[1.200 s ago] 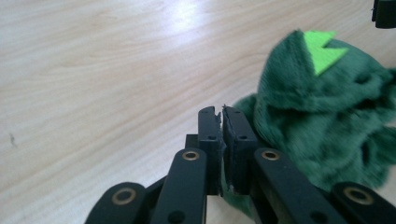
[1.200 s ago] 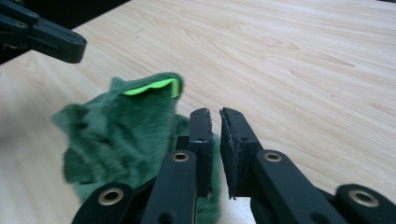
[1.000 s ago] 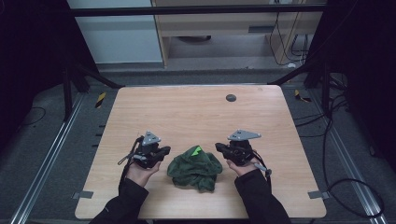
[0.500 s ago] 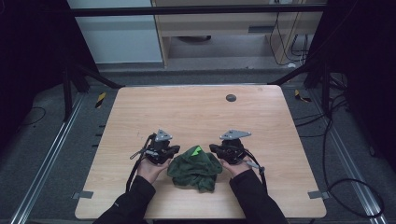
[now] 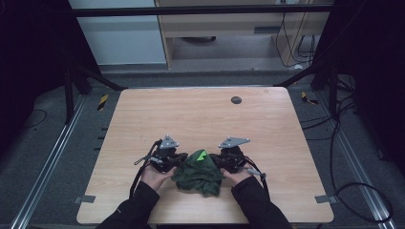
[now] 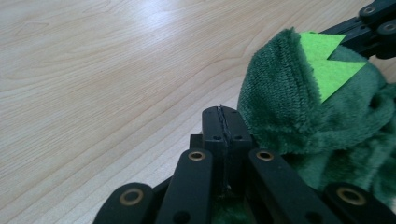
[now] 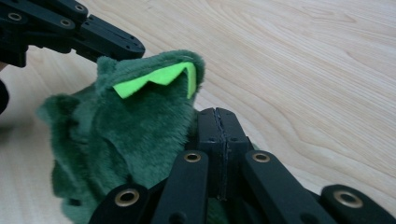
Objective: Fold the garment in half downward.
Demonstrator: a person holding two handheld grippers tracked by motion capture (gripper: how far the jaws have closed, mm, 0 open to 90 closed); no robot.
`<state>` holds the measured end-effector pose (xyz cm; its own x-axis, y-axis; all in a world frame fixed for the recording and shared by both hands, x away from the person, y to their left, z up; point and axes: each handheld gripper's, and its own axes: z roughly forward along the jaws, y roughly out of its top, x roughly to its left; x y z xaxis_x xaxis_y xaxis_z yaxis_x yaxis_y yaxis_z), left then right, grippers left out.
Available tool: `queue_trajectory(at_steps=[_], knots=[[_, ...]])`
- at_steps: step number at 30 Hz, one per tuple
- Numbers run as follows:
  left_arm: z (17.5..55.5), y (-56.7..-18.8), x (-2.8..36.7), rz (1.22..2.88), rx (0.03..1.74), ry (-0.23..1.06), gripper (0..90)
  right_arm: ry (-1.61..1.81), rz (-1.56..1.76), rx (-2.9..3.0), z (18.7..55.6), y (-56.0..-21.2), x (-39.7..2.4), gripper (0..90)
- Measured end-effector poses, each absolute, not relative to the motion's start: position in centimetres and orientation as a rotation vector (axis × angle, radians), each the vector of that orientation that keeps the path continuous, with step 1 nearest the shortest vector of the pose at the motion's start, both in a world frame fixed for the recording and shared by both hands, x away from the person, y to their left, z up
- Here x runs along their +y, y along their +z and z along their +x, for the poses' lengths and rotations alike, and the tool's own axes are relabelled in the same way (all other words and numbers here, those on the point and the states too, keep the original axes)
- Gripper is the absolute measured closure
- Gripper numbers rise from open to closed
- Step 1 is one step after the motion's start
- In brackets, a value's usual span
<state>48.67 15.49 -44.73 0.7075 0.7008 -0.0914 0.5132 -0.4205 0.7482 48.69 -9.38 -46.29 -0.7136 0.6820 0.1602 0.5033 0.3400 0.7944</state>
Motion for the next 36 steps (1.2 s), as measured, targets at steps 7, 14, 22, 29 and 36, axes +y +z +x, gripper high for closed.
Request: queue_trajectory(at_steps=[7,14,22,29,36], knots=[[47.2,-43.9,15.5,2.112,0.878,0.274,89.8,1.344,1.033,2.41,47.6,-45.7,-9.2,90.0],[45.4,-43.5,15.8,2.115,0.84,0.259,89.8,1.369,0.99,2.423,46.1,-45.1,-9.3,90.0],[43.7,-43.6,16.0,2.141,0.806,0.238,89.8,1.364,0.976,2.45,44.9,-45.2,-9.7,90.0],[42.6,-44.4,16.4,2.163,0.818,0.222,89.8,1.346,0.97,2.488,43.9,-45.8,-9.5,90.0],[42.0,-45.2,16.2,2.19,0.816,0.197,89.7,1.334,0.967,2.513,43.1,-46.2,-9.5,90.0]])
